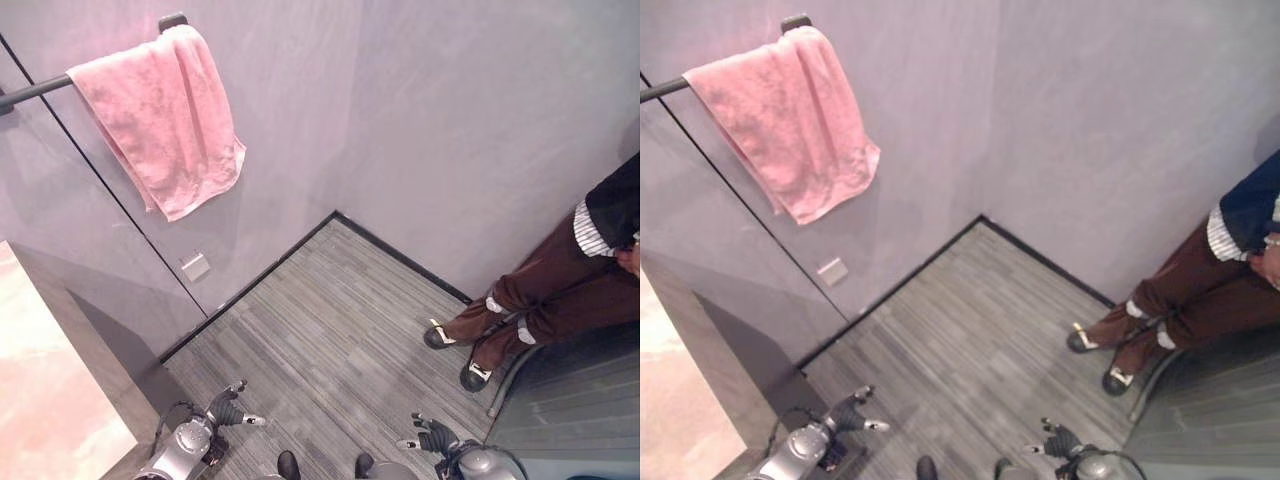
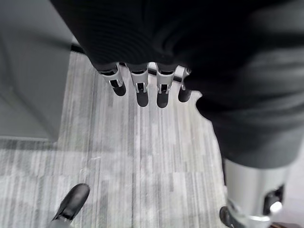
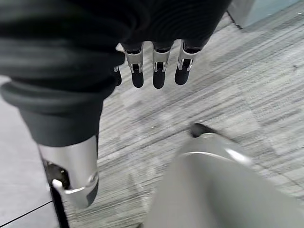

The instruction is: Put brush and paste in cup on sink, flatten towel.

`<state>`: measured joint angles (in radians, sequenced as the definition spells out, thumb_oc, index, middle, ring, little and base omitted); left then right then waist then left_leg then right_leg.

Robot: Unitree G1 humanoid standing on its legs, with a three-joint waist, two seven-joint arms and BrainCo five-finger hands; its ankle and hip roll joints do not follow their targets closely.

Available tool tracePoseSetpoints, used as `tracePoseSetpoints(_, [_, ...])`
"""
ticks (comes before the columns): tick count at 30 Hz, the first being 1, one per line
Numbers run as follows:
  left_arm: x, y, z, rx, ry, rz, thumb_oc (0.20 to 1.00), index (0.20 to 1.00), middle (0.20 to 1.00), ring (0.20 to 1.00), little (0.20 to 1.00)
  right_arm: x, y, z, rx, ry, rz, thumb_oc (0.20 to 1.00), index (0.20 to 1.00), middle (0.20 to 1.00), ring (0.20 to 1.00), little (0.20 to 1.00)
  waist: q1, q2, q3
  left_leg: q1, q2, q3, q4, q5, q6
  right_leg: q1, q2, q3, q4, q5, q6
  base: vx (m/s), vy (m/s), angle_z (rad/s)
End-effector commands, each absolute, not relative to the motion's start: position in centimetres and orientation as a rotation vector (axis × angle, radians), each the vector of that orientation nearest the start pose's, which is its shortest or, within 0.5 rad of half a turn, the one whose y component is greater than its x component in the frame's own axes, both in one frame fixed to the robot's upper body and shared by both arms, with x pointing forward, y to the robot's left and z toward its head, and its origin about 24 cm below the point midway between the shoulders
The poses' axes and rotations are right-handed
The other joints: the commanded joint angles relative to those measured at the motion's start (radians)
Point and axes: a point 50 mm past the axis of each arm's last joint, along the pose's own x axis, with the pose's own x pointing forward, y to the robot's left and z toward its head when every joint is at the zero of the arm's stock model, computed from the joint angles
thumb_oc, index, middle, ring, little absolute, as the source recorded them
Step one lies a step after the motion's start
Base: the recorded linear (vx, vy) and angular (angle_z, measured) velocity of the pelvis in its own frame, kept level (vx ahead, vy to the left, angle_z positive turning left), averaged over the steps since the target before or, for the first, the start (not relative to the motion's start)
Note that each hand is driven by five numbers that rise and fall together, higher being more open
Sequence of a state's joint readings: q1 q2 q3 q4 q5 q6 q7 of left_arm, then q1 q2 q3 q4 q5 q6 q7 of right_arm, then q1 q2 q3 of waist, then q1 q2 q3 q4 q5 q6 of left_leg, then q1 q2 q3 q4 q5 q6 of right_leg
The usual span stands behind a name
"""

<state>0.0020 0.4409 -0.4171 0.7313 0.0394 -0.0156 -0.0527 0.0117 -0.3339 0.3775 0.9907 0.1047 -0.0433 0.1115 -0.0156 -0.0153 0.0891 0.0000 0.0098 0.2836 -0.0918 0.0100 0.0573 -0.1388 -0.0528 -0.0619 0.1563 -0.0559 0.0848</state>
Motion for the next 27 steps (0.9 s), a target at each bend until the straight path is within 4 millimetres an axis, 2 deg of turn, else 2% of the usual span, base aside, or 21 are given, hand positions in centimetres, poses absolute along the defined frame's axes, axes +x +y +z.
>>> tracePoseSetpoints(1, [19.2, 22.8, -9.6, 0.593, 0.720, -0.285, 1.000, 1.000, 1.000, 1.000, 1.000, 13.5, -23.3, -13.6, -0.352, 0.989, 0.210, 1.000, 1.000, 1.000, 1.000, 1.000, -0.024, 0.018, 0.024, -0.022, -0.045, -0.057, 0.058, -0.012, -0.034, -0.043, 0.053, 0.021, 0.027, 0.071, 0.027, 0.11, -0.014, 0.20])
tracePoseSetpoints(3, [19.3, 22.8, -9.6, 0.590, 0.720, -0.282, 1.000, 1.000, 1.000, 1.000, 1.000, 13.7, -23.3, -13.5, -0.354, 0.984, 0.210, 1.000, 1.000, 1.000, 1.000, 1.000, -0.027, 0.020, 0.030, -0.019, -0.045, -0.063, 0.059, -0.014, -0.035, -0.062, 0.056, 0.038, 0.023, 0.086, 0.029, 0.11, -0.036, 0.15])
tracePoseSetpoints(4, [19.3, 22.7, -9.8, 0.583, 0.727, -0.278, 1.000, 1.000, 1.000, 1.000, 1.000, 13.9, -23.3, -13.5, -0.355, 0.981, 0.209, 1.000, 1.000, 1.000, 1.000, 1.000, -0.028, 0.017, 0.033, -0.009, -0.042, -0.067, 0.059, -0.021, -0.037, -0.085, 0.038, 0.035, 0.002, 0.118, 0.038, 0.14, -0.072, 0.05])
tracePoseSetpoints(7, [19.2, 22.7, -10.0, 0.585, 0.734, -0.272, 1.000, 1.000, 1.000, 1.000, 1.000, 14.0, -23.3, -13.4, -0.353, 0.971, 0.209, 1.000, 1.000, 1.000, 1.000, 1.000, -0.036, 0.015, 0.032, 0.003, -0.041, -0.080, 0.060, -0.034, -0.041, -0.092, 0.029, 0.041, -0.024, 0.140, 0.045, 0.13, -0.061, 0.10])
tracePoseSetpoints(9, [19.3, 22.8, -10.2, 0.587, 0.745, -0.250, 1.000, 1.000, 1.000, 1.000, 1.000, 14.2, -23.7, -13.2, -0.355, 0.967, 0.192, 1.000, 1.000, 1.000, 1.000, 1.000, -0.057, 0.006, 0.037, 0.036, -0.044, -0.106, 0.054, -0.054, -0.049, -0.142, 0.043, 0.088, -0.067, 0.180, 0.049, 0.25, -0.112, 0.21])
tracePoseSetpoints(11, [19.4, 22.7, -10.3, 0.587, 0.748, -0.249, 1.000, 1.000, 1.000, 1.000, 1.000, 14.1, -23.8, -13.2, -0.358, 0.970, 0.195, 1.000, 1.000, 1.000, 1.000, 1.000, -0.062, 0.003, 0.039, 0.049, -0.044, -0.112, 0.051, -0.059, -0.052, -0.152, 0.049, 0.085, -0.071, 0.189, 0.049, 0.20, -0.113, 0.15])
tracePoseSetpoints(13, [19.6, 22.2, -10.6, 0.595, 0.760, -0.265, 1.000, 1.000, 1.000, 1.000, 1.000, 12.8, -24.5, -13.8, -0.361, 1.028, 0.173, 1.000, 1.000, 1.000, 1.000, 1.000, -0.071, -0.005, 0.022, 0.067, -0.038, -0.139, 0.079, -0.087, -0.062, -0.102, 0.062, 0.096, -0.081, 0.168, 0.029, 0.25, -0.193, 0.38])
tracePoseSetpoints(15, [19.6, 22.1, -10.6, 0.595, 0.759, -0.265, 1.000, 1.000, 1.000, 1.000, 1.000, 12.8, -24.5, -13.8, -0.361, 1.028, 0.173, 1.000, 1.000, 1.000, 1.000, 1.000, -0.072, -0.004, 0.023, 0.067, -0.037, -0.140, 0.081, -0.089, -0.062, -0.100, 0.063, 0.095, -0.082, 0.168, 0.028, 0.15, -0.108, 0.65])
tracePoseSetpoints(16, [19.6, 21.7, -10.9, 0.581, 0.773, -0.265, 1.000, 1.000, 1.000, 1.000, 1.000, 12.5, -24.9, -14.0, -0.372, 1.057, 0.161, 1.000, 1.000, 1.000, 1.000, 1.000, -0.070, 0.003, 0.004, 0.076, -0.020, -0.149, 0.097, -0.086, -0.079, -0.075, 0.072, 0.072, -0.089, 0.155, 0.016, 0.24, -0.174, 0.59])
tracePoseSetpoints(20, [20.1, 20.9, -10.9, 0.537, 0.763, -0.268, 1.000, 1.000, 1.000, 1.000, 1.000, 12.4, -25.7, -14.0, -0.370, 1.071, 0.121, 1.000, 1.000, 1.000, 1.000, 1.000, -0.072, 0.011, -0.006, 0.044, 0.010, -0.173, 0.216, -0.041, -0.118, -0.026, 0.092, 0.059, -0.106, 0.129, -0.018, 0.25, -0.220, 0.33])
tracePoseSetpoints(21, [20.5, 20.6, -10.9, 0.545, 0.760, -0.268, 1.000, 1.000, 1.000, 1.000, 1.000, 13.0, -26.1, -13.6, -0.374, 1.051, 0.099, 1.000, 1.000, 1.000, 1.000, 1.000, -0.072, 0.003, 0.010, -0.014, 0.023, -0.163, 0.359, 0.014, -0.144, 0.002, 0.088, 0.048, -0.104, 0.114, -0.038, 0.18, -0.185, 0.52])
tracePoseSetpoints(22, [20.6, 20.6, -10.9, 0.545, 0.760, -0.268, 1.000, 1.000, 1.000, 1.000, 1.000, 13.0, -26.1, -13.6, -0.374, 1.051, 0.098, 1.000, 1.000, 1.000, 1.000, 1.000, -0.075, 0.005, 0.010, -0.022, 0.025, -0.167, 0.369, 0.010, -0.145, 0.001, 0.089, 0.045, -0.104, 0.114, -0.039, 0.18, -0.192, 0.55])
tracePoseSetpoints(24, [21.0, 20.3, -10.7, 0.550, 0.745, -0.273, 1.000, 1.000, 1.000, 1.000, 1.000, 13.2, -26.5, -13.3, -0.366, 1.033, 0.076, 1.000, 1.000, 1.000, 1.000, 1.000, -0.075, -0.009, 0.032, -0.086, 0.034, -0.142, 0.472, 0.053, -0.160, 0.031, 0.073, 0.030, -0.107, 0.103, -0.052, 0.12, -0.123, 0.30])
tracePoseSetpoints(25, [21.1, 20.4, -10.6, 0.549, 0.742, -0.271, 1.000, 1.000, 1.000, 1.000, 1.000, 13.0, -26.7, -13.4, -0.362, 1.039, 0.067, 1.000, 1.000, 1.000, 1.000, 1.000, -0.070, -0.014, 0.039, -0.116, 0.034, -0.130, 0.479, 0.055, -0.156, 0.043, 0.063, 0.023, -0.111, 0.099, -0.053, 0.13, -0.107, 0.29])
tracePoseSetpoints(26, [21.1, 20.4, -10.6, 0.550, 0.745, -0.270, 1.000, 1.000, 1.000, 1.000, 1.000, 12.9, -26.8, -13.4, -0.365, 1.044, 0.064, 1.000, 1.000, 1.000, 1.000, 1.000, -0.062, -0.019, 0.044, -0.153, 0.013, -0.125, 0.455, 0.039, -0.145, 0.055, 0.056, 0.020, -0.115, 0.097, -0.051, 0.23, -0.076, 0.31])
tracePoseSetpoints(27, [21.0, 20.4, -10.6, 0.550, 0.740, -0.270, 1.000, 1.000, 1.000, 1.000, 1.000, 12.8, -27.1, -13.4, -0.378, 1.055, 0.060, 1.000, 1.000, 1.000, 1.000, 1.000, -0.055, -0.017, 0.049, -0.212, 0.003, -0.097, 0.398, 0.019, -0.122, 0.071, 0.045, 0.013, -0.123, 0.092, -0.039, 0.25, -0.024, 0.43])
